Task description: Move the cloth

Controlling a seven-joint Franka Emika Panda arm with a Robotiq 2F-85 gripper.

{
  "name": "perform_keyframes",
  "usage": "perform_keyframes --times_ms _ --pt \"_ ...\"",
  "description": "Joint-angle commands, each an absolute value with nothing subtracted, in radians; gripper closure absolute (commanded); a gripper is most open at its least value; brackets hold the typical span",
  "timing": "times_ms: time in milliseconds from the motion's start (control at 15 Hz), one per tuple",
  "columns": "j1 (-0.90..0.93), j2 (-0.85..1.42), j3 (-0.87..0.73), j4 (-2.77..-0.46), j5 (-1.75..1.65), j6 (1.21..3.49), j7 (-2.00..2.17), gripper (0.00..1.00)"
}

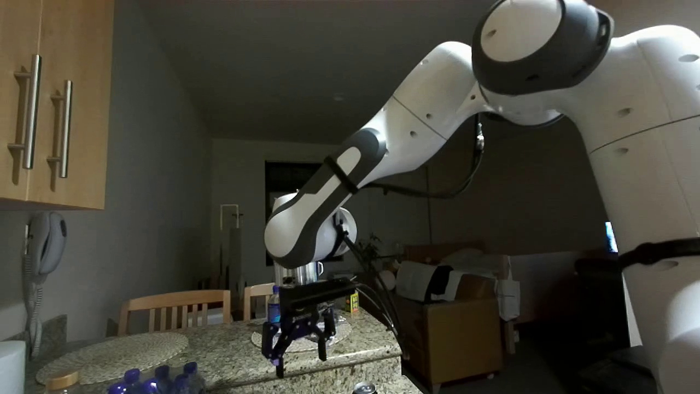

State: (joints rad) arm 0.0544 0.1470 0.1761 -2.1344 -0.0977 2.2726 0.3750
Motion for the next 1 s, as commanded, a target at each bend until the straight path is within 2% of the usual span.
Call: perform_keyframes --times_ms 0,467,933 --pt "0.099 0.253 0.144 -2.034 0.014 2.187 0.416 0.0" --pt "0.124 0.287 0.123 -2.014 0.036 2.194 0.386 0.0" --pt "0.068 0.446 0.103 -1.999 0.258 2.169 0.296 0.0"
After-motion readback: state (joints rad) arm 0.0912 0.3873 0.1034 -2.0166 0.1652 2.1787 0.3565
